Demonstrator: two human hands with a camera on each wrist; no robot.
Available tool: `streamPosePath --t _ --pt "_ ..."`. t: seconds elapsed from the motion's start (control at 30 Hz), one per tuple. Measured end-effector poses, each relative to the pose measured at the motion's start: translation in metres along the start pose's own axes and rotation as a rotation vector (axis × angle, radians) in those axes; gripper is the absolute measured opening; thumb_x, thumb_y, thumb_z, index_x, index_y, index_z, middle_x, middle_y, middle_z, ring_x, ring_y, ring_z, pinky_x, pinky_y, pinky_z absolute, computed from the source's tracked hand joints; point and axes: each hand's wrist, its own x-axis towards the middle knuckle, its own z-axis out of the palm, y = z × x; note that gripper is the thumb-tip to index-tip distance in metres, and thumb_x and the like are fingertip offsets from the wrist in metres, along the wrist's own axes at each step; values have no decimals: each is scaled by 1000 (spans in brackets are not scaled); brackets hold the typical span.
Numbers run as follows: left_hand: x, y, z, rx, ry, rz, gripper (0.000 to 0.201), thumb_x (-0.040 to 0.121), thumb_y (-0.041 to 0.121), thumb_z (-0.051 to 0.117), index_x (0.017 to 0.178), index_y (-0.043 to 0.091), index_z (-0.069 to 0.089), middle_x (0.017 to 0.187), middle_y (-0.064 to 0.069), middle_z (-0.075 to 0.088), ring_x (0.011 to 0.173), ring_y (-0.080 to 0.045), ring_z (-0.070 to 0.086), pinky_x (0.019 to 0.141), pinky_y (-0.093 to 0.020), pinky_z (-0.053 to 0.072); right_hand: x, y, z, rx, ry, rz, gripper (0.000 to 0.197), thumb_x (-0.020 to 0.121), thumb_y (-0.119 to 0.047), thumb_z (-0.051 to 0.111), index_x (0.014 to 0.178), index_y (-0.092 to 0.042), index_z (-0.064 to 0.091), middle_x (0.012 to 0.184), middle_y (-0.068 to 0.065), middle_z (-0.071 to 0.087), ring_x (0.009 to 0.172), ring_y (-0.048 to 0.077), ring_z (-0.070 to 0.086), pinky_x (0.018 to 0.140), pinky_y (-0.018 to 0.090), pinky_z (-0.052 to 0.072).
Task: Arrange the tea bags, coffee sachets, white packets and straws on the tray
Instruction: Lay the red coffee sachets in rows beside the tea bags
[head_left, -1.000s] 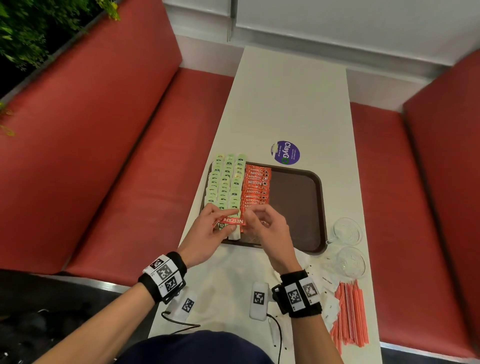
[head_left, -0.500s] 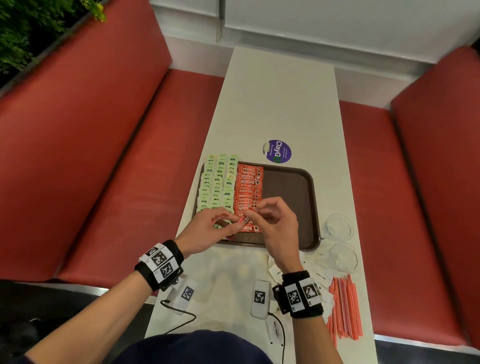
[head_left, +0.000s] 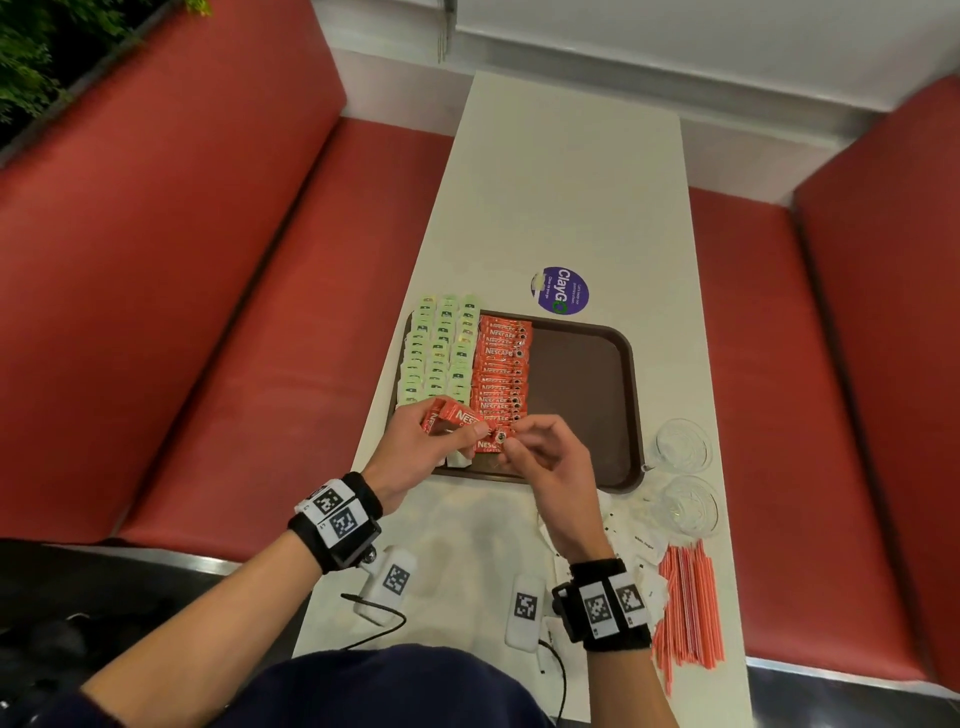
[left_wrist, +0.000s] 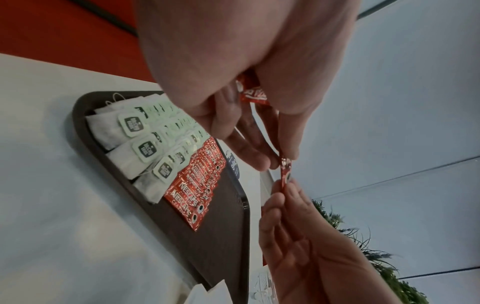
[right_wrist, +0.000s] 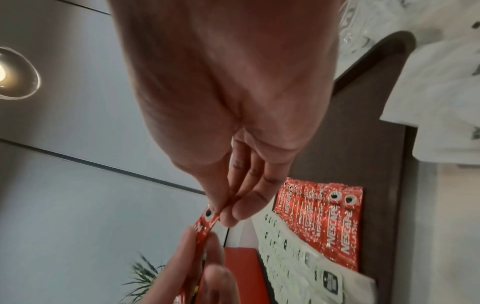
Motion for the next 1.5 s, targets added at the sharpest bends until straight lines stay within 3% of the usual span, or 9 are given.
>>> streamPosePath --t 0.1,0.2,0.37,0.7,0.9,1.13,1.27,1.37,1.5 --pt "0 -5 -1 13 21 -44 29 92 31 85 108 8 79 86 -14 77 65 -11 62 60 -15 47 6 2 -10 -78 6 -17 16 98 -11 81 112 -14 74 101 12 81 96 38 76 89 42 64" --pt "2 -5 -6 -23 65 -121 34 101 40 74 111 8 76 74 2 62 58 -3 50 53 -14 40 19 10 -26 -273 110 -35 12 98 -16 80 105 -26 76 100 -4 82 98 17 77 89 38 62" --pt "3 -10 -25 -27 83 -265 51 108 61 48 105 13 67 71 6 42 61 -11 34 53 -26 25 44 40 -47 -645 113 14 17 97 -20 81 96 -34 72 91 -17 78 89 -2 73 91 34 60" --pt "-4 -19 -34 -90 83 -288 25 109 21 42 103 11 64 70 3 41 59 -12 32 55 -30 24 59 86 -35 -908 36 82 18 100 -32 76 93 -41 62 88 -20 73 97 16 68 95 48 57" --pt "-8 -20 -33 -58 24 -243 9 110 11 57 101 9 60 71 1 63 62 -15 57 59 -29 51 57 84 -25 -1027 85 48 11 101 -32 73 99 -34 63 95 -15 70 95 15 61 92 48 55" --pt "-5 -24 -32 -40 -14 -181 13 107 11 65 113 0 63 90 -11 75 76 -18 71 71 -29 59 56 81 -21 -1099 114 36 12 102 -33 71 103 -32 60 101 -11 62 100 19 58 92 47 53" --pt "-6 -23 -32 -38 -38 -108 17 105 13 68 120 5 64 113 -24 74 91 -26 74 78 -35 61 48 63 -10 -928 85 -53 8 107 -41 64 107 -33 64 101 -14 69 96 10 65 86 39 56" --pt "-9 -18 -31 -28 -93 -20 12 103 12 71 114 12 67 120 -22 69 99 -28 71 83 -35 60 30 39 9 -496 -94 112 30 113 -52 50 114 -28 68 103 -4 79 90 15 76 81 33 58" --pt "-11 -13 -31 21 -159 72 8 100 0 72 104 6 69 115 -19 66 101 -28 69 94 -41 57 13 25 21 159 -209 285 27 113 -25 58 126 -2 67 104 19 75 88 33 71 79 35 59"
